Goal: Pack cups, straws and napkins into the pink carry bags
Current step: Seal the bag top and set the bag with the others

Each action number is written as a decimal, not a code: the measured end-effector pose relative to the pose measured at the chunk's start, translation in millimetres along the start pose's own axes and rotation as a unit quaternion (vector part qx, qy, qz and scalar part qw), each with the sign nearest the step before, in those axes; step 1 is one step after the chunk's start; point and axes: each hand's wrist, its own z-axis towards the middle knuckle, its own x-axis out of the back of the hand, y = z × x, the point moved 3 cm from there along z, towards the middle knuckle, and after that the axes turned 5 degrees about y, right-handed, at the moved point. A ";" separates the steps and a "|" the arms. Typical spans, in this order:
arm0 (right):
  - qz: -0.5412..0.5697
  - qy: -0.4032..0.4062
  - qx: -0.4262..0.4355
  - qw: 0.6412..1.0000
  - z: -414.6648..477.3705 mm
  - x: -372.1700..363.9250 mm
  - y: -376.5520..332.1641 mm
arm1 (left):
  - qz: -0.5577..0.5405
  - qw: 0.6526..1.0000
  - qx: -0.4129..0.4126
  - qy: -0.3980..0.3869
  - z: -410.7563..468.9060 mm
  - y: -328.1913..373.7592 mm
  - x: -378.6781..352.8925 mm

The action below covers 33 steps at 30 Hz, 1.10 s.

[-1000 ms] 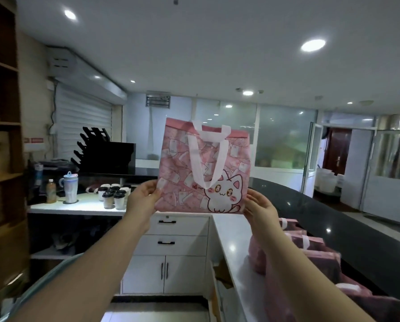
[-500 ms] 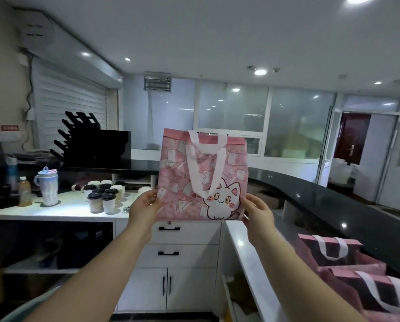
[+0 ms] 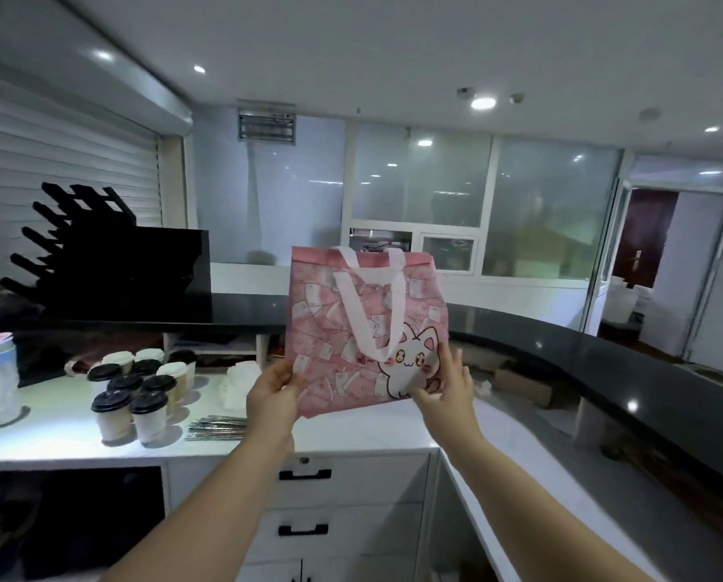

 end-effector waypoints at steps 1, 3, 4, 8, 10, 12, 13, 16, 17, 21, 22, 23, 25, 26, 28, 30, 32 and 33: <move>-0.022 -0.021 -0.008 1.000 15.6 -15.9 10.5 | 0.000 1.000 0.000 0.005 16.4 -11.1 -5.6; -0.025 -0.075 -0.022 0.997 47.9 -49.1 28.8 | -0.001 1.000 -0.009 0.008 49.4 -31.2 -21.3; -0.013 -0.099 -0.027 0.995 64.6 -64.6 37.2 | -0.002 1.000 -0.016 0.007 66.0 -39.7 -31.0; 0.122 -0.178 -0.056 0.975 140.0 -116.1 55.2 | 0.015 0.999 -0.045 0.010 141.5 -63.6 -80.0; 0.175 -0.182 -0.074 0.965 183.3 -136.9 55.4 | 0.040 0.997 -0.065 0.020 184.0 -68.6 -107.6; 0.200 -0.184 -0.072 0.960 229.9 -158.7 55.3 | 0.060 0.995 -0.075 0.030 226.0 -71.7 -132.1; 0.207 -0.188 -0.068 0.958 253.1 -171.4 57.0 | 0.069 0.994 -0.081 0.036 246.3 -74.4 -141.4; 0.232 -0.222 -0.078 0.944 308.3 -216.0 68.4 | 0.074 0.991 -0.100 0.051 298.9 -88.5 -154.3; 0.250 -0.239 -0.085 0.935 321.3 -231.4 73.4 | 0.077 0.990 -0.102 0.055 313.7 -95.3 -155.0; 0.300 -0.262 -0.111 0.911 362.7 -292.9 98.5 | 0.076 0.993 -0.063 0.063 374.7 -127.5 -149.2; 0.302 -0.261 -0.116 0.909 371.5 -308.8 104.7 | 0.079 0.993 -0.052 0.064 390.9 -135.3 -146.0; 0.301 -0.259 -0.120 0.910 379.8 -325.0 110.5 | 0.081 0.994 -0.042 0.066 407.3 -142.7 -142.8; 0.294 -0.254 -0.124 0.913 397.5 -357.3 121.9 | 0.083 0.994 -0.034 0.062 441.4 -154.9 -137.4; 0.291 -0.251 -0.123 0.915 407.0 -372.5 126.5 | 0.086 0.994 -0.032 0.060 459.0 -160.3 -135.1; 0.286 -0.245 -0.118 0.919 426.5 -401.1 133.3 | 0.097 0.994 -0.024 0.049 494.5 -170.5 -130.9; 0.276 -0.237 -0.119 0.924 448.6 -428.3 137.7 | 0.106 0.994 -0.016 0.033 531.2 -178.7 -127.5; 0.263 -0.237 -0.119 0.927 474.1 -455.8 142.0 | 0.120 0.993 -0.010 0.021 568.9 -184.5 -124.6; 0.255 -0.239 -0.119 0.929 486.7 -470.0 144.8 | 0.128 0.992 -0.007 0.012 587.7 -186.6 -124.4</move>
